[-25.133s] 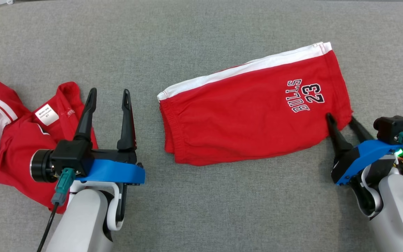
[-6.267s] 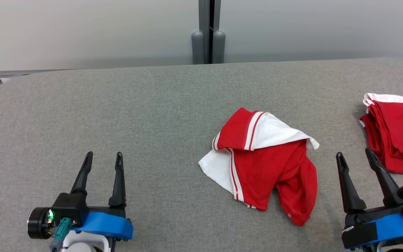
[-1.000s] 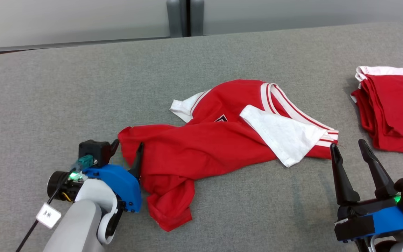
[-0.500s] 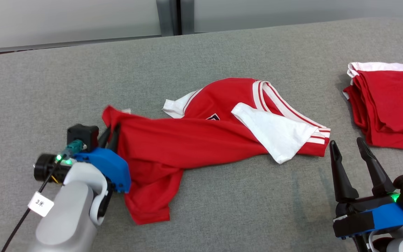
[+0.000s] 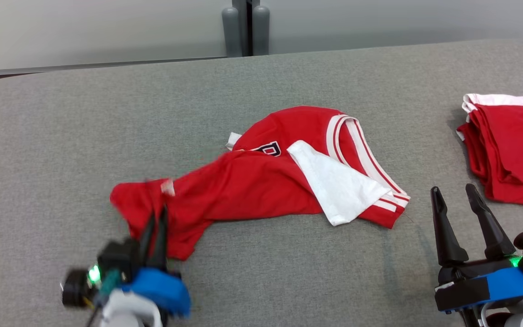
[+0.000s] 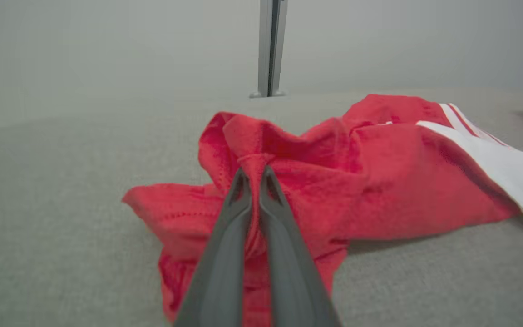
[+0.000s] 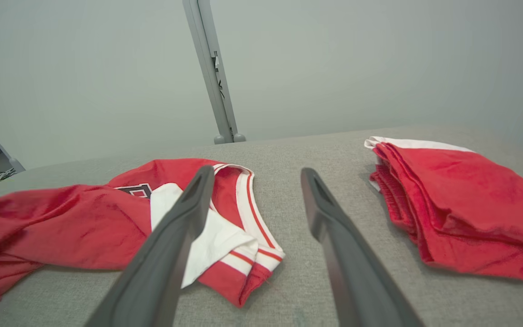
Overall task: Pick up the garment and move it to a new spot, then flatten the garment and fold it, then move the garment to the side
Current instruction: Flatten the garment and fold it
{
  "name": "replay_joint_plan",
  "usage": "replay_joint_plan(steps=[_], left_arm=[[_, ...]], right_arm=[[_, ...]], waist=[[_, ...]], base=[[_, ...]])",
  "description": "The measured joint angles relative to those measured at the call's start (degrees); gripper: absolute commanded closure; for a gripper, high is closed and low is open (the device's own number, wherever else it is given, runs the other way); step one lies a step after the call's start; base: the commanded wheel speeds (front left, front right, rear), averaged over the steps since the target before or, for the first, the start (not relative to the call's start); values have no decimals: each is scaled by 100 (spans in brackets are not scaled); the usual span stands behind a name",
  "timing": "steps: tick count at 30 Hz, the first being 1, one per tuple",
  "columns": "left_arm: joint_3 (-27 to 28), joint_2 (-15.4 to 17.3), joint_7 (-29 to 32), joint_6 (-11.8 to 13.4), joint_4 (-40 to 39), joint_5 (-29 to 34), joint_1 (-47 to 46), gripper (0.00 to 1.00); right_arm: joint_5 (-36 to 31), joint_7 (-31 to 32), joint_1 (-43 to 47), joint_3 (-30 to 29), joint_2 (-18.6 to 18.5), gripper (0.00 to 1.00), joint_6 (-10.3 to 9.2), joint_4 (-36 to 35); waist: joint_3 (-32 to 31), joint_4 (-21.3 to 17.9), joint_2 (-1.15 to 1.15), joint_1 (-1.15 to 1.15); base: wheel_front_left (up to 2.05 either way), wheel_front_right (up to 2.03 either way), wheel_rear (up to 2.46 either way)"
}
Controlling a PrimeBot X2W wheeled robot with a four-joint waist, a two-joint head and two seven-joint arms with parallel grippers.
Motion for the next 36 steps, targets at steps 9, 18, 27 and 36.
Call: replay_joint_plan(steps=[9,18,27,36], left_arm=[[-105,-360,-125,77,18,-428,1116,0],[96,-297,-390,203,-762,-87,1002,0],[584,361,33,230,-973,-226,865,0],[688,509,226,166,-942,-423,872,0]], right_arm=[[-5,62,63,-97,-22,0,0,-35],[-108,235,135,-141,-77,0,0,-270],[-208,390,243,-201,-85,0,0,-411],[-222,431,288,-208,-58,0,0,-409]], waist=[[-86,330,0,-1],[-294,432,0,0],[-471,352,0,0],[-514,257,0,0]], base=[[0,0,0],[0,0,0],[0,0,0],[0,0,0]])
